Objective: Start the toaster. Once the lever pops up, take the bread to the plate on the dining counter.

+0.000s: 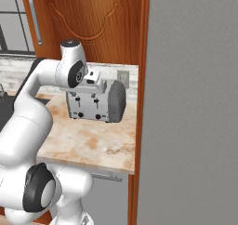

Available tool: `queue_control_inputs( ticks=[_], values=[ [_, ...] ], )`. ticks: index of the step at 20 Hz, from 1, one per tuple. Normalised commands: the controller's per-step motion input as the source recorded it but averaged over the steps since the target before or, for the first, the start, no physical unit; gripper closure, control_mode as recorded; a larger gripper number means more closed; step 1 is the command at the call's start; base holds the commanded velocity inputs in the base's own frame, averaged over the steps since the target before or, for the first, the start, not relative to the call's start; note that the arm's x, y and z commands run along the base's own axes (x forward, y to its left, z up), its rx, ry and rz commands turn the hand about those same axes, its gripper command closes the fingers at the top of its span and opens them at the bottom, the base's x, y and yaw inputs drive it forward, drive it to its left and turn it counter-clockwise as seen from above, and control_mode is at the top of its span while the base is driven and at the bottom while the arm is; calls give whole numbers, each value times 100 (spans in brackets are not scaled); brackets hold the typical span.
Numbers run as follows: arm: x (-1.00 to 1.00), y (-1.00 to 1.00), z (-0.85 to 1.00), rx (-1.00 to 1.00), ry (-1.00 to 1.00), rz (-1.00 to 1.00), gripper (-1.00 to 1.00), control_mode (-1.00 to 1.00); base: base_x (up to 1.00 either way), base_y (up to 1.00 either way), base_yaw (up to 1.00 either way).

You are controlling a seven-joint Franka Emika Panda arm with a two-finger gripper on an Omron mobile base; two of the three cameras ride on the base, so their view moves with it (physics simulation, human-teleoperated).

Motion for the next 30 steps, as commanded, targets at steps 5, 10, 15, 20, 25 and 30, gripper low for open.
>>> queue_control_inputs(
  ticks=[5, 10, 15, 20, 25, 30],
  values=[
    [27, 0, 0, 0, 0, 0, -100, -100, 0, 0, 0],
    [32, 0, 0, 0, 0, 0, -100, -100, 0, 0, 0],
    [21, 0, -11, 0, 0, 0, -100, -100, 0, 0, 0],
    [1, 6, -21, 0, 0, 0, -100, -100, 0, 0, 0],
    [0, 19, -20, 0, -1, 0, -100, -100, 0, 0, 0],
    [0, 15, -13, 0, -2, 0, -100, -100, 0, 0, 0]
  ],
)
